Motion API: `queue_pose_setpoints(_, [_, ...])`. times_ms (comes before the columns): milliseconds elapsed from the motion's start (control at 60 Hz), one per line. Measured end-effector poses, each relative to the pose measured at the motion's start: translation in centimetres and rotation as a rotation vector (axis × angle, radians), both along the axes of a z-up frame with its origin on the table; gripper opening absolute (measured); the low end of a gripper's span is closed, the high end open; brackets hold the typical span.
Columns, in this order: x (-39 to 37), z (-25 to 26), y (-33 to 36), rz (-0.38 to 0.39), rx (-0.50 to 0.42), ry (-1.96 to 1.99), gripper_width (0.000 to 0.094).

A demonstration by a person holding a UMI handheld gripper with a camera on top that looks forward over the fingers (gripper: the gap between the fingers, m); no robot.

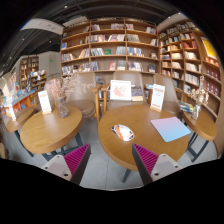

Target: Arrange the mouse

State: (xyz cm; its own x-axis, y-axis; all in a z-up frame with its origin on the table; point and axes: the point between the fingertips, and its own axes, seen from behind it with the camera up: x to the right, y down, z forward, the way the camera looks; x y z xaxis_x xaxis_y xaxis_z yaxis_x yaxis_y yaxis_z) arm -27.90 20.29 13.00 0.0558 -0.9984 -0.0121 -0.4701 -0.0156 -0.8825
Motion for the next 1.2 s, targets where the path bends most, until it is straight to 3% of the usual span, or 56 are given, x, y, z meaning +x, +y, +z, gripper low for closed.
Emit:
queue_pose_setpoints(350, [8.2, -4.7, -5.6, -0.062, -0.085, 0.023, 0.0856])
queue_pose_setpoints(667, [13.8, -10.8, -6.5, -0.078, -0.071, 0.129, 0.0853])
queue_pose_setpoints(1200, [22.3, -14.2, -8.0, -0.089, -0.06, 0.195, 0.0846])
